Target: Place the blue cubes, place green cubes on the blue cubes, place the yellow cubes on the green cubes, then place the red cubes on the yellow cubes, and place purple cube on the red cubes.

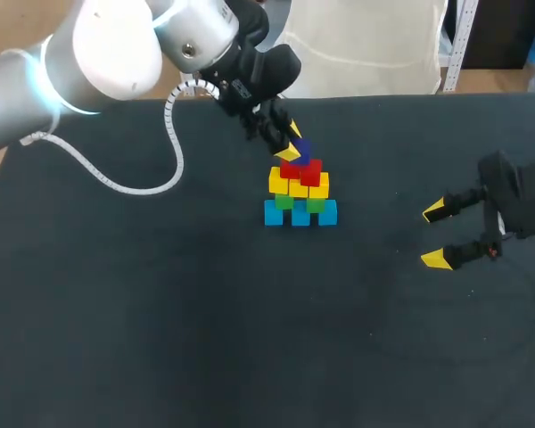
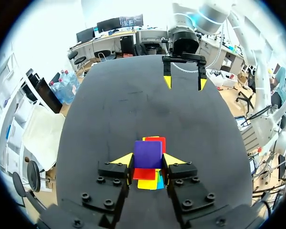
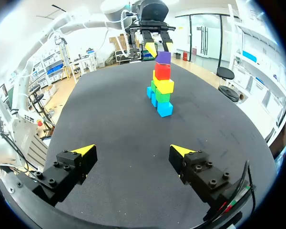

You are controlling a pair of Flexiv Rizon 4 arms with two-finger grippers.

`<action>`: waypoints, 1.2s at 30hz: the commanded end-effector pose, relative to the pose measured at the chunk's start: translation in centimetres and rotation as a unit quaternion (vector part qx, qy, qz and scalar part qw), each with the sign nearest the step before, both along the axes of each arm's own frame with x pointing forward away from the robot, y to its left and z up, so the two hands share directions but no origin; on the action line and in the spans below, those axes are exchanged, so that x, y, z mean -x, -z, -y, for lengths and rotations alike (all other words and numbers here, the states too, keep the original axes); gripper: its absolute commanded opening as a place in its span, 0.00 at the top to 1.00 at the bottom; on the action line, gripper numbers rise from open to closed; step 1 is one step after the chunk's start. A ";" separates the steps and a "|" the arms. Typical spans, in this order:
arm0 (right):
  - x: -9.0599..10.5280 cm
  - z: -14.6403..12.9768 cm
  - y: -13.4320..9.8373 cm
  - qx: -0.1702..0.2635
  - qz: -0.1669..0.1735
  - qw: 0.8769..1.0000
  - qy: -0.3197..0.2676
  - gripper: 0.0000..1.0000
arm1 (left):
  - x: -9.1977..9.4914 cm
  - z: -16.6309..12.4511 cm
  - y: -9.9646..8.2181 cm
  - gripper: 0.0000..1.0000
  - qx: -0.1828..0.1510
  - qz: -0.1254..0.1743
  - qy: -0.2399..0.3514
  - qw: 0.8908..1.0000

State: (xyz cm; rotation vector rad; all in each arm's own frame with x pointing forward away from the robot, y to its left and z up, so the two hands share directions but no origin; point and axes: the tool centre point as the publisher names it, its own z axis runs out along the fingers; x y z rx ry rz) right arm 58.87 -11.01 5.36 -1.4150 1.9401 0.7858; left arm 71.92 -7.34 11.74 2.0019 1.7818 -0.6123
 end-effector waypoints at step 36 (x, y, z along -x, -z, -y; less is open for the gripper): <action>-0.1 0.0 0.1 -0.001 0.000 1.000 -0.001 0.00 | 0.1 -0.3 0.0 0.00 -0.004 0.008 0.007 1.000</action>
